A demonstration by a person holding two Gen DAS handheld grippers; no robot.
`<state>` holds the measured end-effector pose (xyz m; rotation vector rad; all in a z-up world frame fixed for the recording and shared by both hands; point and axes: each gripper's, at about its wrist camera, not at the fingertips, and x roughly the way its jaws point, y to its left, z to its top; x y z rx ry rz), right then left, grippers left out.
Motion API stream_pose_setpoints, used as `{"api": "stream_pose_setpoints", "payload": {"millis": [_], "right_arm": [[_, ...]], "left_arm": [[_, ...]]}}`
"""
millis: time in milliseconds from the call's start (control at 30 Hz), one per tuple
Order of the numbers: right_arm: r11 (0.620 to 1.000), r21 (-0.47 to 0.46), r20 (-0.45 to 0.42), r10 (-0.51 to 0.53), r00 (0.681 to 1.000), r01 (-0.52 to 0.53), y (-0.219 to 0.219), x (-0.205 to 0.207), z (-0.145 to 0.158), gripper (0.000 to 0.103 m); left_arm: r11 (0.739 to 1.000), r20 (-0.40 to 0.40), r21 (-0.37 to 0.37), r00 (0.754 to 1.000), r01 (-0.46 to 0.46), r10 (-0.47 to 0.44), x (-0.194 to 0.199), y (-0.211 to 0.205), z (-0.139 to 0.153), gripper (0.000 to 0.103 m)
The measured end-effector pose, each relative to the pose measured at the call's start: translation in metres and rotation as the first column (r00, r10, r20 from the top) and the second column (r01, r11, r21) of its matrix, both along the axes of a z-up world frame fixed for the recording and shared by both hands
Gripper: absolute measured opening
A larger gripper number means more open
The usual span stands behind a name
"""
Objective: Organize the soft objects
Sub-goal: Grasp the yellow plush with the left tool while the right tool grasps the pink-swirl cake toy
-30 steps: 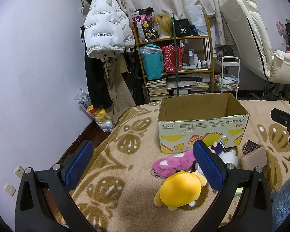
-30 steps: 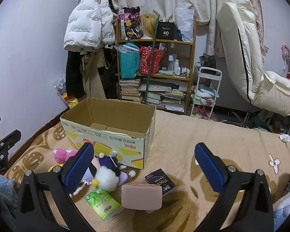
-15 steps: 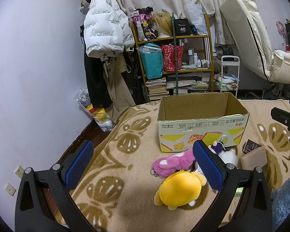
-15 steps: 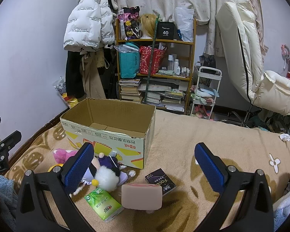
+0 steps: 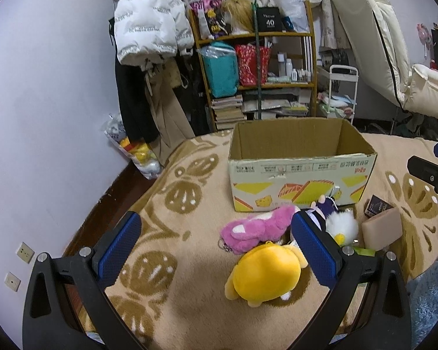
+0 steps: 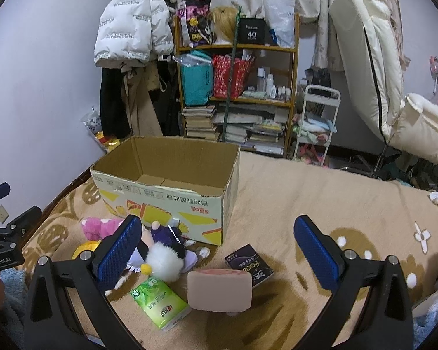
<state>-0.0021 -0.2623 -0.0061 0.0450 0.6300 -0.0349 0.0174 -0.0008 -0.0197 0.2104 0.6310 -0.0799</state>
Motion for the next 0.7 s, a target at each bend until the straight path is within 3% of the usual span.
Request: {"api": "stream_pose_setpoints", "payload": {"millis": [367,700], "right_arm": [[0.998,0.056,-0.114,0.026,0.993,-0.02,-0.003,0.021,-0.024,0.103],[0.996,0.086,-0.234,0.034,0.972,-0.014,-0.006,0.04,-0.047,0.103]], "left_arm": [[1.0,-0.086,0.023,0.996,0.006,-0.004,0.024,-0.005,-0.02,0.101],[0.998,-0.211,-0.001,0.976,0.057,-0.056,0.038,-0.012,-0.045,0.101]]}}
